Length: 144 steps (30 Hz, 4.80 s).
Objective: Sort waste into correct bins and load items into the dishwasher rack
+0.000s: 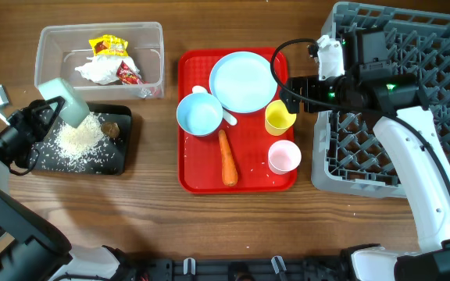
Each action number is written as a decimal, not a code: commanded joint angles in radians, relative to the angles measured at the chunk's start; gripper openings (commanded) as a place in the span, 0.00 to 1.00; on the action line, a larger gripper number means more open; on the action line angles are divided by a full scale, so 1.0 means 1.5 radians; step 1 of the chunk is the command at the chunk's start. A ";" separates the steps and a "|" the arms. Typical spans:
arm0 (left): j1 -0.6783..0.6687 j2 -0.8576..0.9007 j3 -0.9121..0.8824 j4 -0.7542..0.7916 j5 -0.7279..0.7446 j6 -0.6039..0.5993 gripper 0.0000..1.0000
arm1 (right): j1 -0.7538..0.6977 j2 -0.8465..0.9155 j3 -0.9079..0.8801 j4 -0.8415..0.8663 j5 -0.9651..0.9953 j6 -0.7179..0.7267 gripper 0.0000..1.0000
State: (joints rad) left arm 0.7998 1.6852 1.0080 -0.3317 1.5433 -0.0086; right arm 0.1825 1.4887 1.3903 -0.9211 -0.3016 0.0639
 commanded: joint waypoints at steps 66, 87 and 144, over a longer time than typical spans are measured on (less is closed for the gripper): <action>-1.007 -0.029 0.058 -0.340 -1.108 -0.106 0.65 | 0.000 0.008 0.006 0.020 0.009 0.010 1.00; -0.528 -0.102 -0.063 -0.212 -1.110 -0.119 0.62 | 0.000 0.008 0.006 0.020 0.010 0.007 1.00; -1.049 0.080 0.161 -0.323 -0.915 -0.400 0.86 | -0.019 0.008 0.006 0.022 0.204 0.213 1.00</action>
State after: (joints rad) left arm -0.7731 1.7580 1.2446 -0.8265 0.1596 -0.5671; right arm 0.1768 1.4887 1.3903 -0.8989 -0.0708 0.2825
